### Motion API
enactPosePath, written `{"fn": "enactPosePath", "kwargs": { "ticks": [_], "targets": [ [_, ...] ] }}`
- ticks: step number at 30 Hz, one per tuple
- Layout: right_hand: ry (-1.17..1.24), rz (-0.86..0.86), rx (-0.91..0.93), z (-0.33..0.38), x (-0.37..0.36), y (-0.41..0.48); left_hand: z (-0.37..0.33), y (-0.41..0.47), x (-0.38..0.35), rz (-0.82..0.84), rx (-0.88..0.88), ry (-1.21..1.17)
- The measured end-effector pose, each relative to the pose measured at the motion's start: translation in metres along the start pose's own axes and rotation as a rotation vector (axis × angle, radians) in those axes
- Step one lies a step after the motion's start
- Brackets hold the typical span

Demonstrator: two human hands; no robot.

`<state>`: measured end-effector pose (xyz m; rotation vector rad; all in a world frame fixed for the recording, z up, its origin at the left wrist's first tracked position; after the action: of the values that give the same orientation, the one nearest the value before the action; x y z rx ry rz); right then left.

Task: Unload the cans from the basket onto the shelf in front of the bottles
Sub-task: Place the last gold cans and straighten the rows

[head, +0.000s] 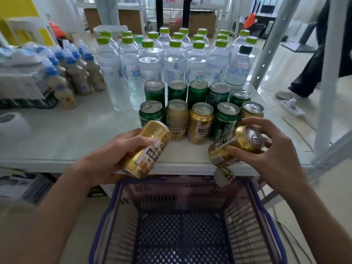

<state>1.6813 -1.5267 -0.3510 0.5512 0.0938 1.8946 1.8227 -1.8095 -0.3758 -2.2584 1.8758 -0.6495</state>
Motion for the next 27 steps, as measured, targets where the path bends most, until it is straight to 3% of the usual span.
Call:
{"fn": "enactPosePath", "kwargs": {
  "ticks": [3,8,18,22,27],
  "targets": [
    [0.003,-0.097,-0.008,-0.004,0.01,0.001,0.0,0.001,-0.001,0.006,0.006,0.089],
    [0.009,-0.179,0.001,-0.006,0.019,0.004,-0.011,0.001,0.007,-0.173,-0.055,0.332],
    [0.01,-0.207,-0.029,-0.02,0.027,0.008,-0.019,0.004,0.015,-0.411,-0.301,0.262],
    [-0.022,-0.282,-0.062,-0.03,0.046,0.011,-0.029,0.013,-0.007,-0.429,-0.409,0.337],
    [-0.118,-0.39,-0.053,-0.044,0.064,0.013,-0.036,0.026,-0.037,-0.418,-0.497,0.267]
  ]
}}
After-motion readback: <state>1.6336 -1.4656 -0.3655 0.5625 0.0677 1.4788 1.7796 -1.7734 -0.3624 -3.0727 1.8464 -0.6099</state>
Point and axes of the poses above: each hand's wrist, its own y-axis towards the middle knuckle, its own x-axis out of the back of the hand, z = x × y, the point moved 5 cm from there along y, towards the middle knuckle, and after that the axes turned 10 degrees about y, right-handed, at the moved point
